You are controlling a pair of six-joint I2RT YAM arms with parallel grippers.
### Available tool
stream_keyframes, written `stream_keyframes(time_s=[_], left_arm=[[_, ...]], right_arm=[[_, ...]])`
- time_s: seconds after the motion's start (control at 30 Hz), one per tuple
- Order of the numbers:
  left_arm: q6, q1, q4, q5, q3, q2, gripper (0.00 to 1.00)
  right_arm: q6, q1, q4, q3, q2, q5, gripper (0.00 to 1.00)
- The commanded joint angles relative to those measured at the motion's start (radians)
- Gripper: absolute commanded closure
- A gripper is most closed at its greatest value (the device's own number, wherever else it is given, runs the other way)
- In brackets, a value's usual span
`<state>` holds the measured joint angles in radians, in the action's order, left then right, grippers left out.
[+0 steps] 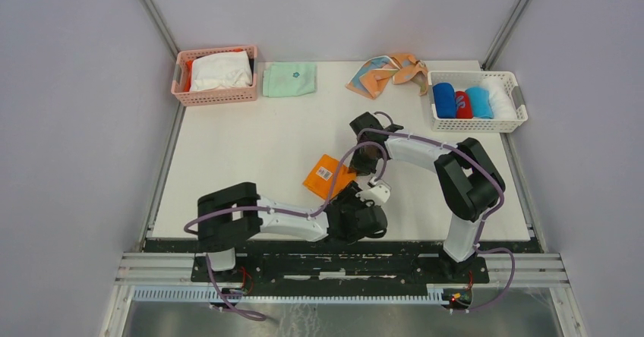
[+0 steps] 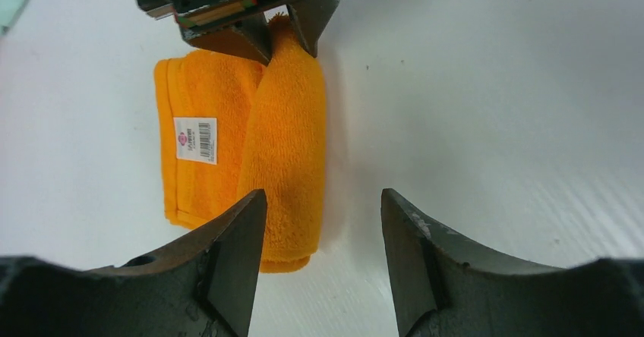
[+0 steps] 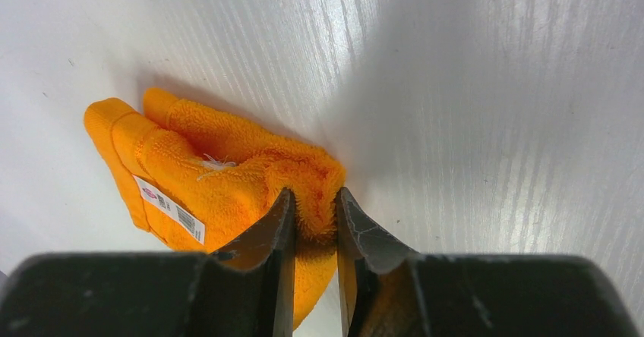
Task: Roll the towels
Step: Roll the towel at the center of the board.
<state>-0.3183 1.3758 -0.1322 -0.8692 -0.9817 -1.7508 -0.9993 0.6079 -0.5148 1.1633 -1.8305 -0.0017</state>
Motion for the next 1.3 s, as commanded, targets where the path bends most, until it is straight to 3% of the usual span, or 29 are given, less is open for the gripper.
stream_keyframes(time_s=[0.0,0.23,0.4,0.6,0.77,0.97,1.27], left_arm=[[0.186,0.009,0.048,-0.178,-0.066,-0.086,0.36],[0.252,0.004,0.038,-0.245,-0.117,-0.233,0.36],[0.188,-0.031,-0.036,-0.251,-0.139,-0.282,0.39],[0.148,-0.057,-0.055,-0.204,-0.108,-0.268,0.5],[0.088,-0.069,-0.088,-0.157,-0.092,-0.258,0.67],[-0.002,-0.11,-0.047,0.098,-0.022,-0.112,0.8],[-0.127,-0.328,0.052,0.621,0.092,0.055,0.83]], right_arm=[[0.016,0.0,-0.078,-0.007,-0.033,0.016,0.8],[0.022,-0.004,-0.063,-0.016,-0.036,-0.008,0.8],[0.033,-0.012,-0.055,-0.027,-0.026,-0.016,0.8],[0.042,-0.026,-0.034,-0.041,-0.013,-0.052,0.8],[0.065,-0.047,-0.003,-0.048,0.019,-0.098,0.79],[0.086,-0.099,0.107,-0.107,0.138,-0.165,0.61],[0.056,-0.168,0.253,-0.217,0.238,-0.242,0.36]])
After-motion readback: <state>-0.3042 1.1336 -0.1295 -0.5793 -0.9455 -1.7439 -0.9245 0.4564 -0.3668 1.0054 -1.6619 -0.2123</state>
